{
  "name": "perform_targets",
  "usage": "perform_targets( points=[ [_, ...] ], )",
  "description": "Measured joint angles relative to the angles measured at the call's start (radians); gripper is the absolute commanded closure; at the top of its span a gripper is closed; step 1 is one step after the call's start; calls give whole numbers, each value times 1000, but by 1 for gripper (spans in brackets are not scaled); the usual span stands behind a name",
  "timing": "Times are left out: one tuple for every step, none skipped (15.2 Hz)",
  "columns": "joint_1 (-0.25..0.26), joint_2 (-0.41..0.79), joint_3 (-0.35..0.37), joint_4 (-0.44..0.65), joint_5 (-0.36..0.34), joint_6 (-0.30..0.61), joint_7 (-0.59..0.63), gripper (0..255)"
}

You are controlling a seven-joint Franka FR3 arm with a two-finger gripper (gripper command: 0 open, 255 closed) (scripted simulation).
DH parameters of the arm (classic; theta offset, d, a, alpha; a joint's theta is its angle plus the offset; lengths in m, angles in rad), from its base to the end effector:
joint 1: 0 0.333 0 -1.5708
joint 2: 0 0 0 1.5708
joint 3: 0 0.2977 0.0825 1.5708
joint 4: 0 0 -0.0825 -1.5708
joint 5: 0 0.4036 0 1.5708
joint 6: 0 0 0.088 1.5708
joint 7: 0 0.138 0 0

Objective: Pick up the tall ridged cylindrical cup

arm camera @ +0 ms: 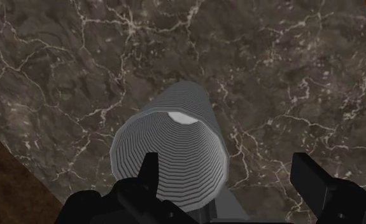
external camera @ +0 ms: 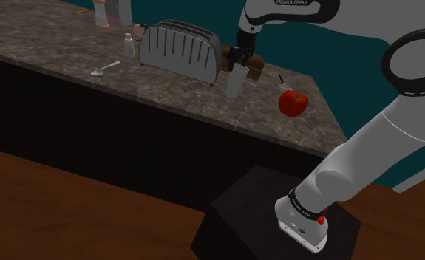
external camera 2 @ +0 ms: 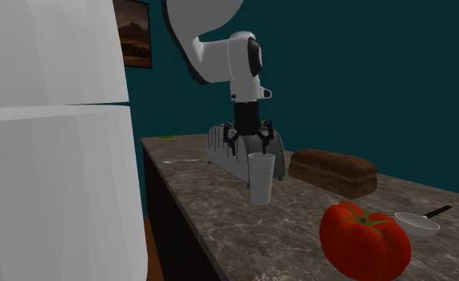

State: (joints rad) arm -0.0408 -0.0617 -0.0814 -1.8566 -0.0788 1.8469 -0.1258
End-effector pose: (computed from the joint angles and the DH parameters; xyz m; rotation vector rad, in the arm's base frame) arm 0.5656 -0.0788 0.4929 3.0635 0.0355 0.0653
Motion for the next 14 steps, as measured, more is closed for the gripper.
perform_targets(
  points=[
    [-1, 4, -1, -5, -1, 10, -1, 0],
    [-1, 8, -1, -12, -2, 22, 1, 0],
    [-1, 9, -1, -23, -3, 34, 1, 0],
    [0, 10, 0, -38, -3, 50, 3, 0],
    [-1, 10, -1, -50, -4, 62, 4, 0],
    [-1, 15, -1, -63, -4, 80, 4, 0],
    [-1, 16, -1, -72, -4, 90, 5, 0],
    [-1, 16, -1, -76, -4, 93, 5, 255],
    [-1, 16, -1, -77, -4, 95, 5, 255],
    [-1, 16, -2, -78, -4, 96, 5, 255],
    [-1, 16, -2, -78, -4, 96, 5, 255],
    [-1, 16, -2, -78, -4, 97, 5, 255],
    [-1, 16, -2, -78, -4, 97, 5, 255],
    [-1, 16, -1, -78, -4, 97, 5, 255]
  ],
)
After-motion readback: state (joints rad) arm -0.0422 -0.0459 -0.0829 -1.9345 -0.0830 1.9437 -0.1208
